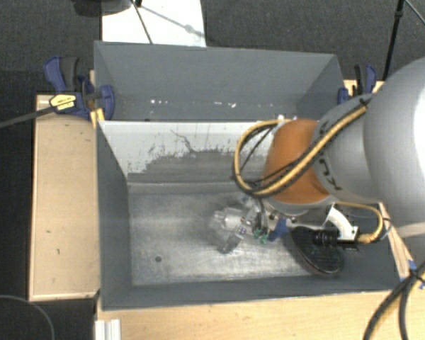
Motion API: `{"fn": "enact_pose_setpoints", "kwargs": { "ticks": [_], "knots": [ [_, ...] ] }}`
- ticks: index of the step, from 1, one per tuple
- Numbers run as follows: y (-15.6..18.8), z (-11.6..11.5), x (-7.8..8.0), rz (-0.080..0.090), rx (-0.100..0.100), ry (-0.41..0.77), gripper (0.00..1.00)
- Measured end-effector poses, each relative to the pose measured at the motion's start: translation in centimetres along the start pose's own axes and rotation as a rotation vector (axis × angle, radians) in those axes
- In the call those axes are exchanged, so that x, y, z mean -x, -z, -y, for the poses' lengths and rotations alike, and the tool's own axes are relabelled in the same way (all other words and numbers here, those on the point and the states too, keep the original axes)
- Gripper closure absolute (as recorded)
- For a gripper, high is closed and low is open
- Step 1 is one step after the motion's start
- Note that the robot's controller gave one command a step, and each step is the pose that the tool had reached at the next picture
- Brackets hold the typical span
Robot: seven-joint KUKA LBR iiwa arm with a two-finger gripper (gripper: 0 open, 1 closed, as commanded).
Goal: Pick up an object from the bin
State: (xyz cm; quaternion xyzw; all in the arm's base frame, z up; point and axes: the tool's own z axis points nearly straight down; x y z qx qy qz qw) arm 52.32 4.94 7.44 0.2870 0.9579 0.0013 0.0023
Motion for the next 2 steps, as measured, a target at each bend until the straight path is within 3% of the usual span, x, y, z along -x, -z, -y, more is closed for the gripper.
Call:
{"fn": "enact_pose_setpoints", "kwargs": {
  "ticks": [1,2],
  "knots": [
    [0.2,-0.1,0.2,0.005,0.003,-0.001,1.00],
    [6.5,-0.2,0.4,0.002,0.001,0.003,1.00]
  ]
}}
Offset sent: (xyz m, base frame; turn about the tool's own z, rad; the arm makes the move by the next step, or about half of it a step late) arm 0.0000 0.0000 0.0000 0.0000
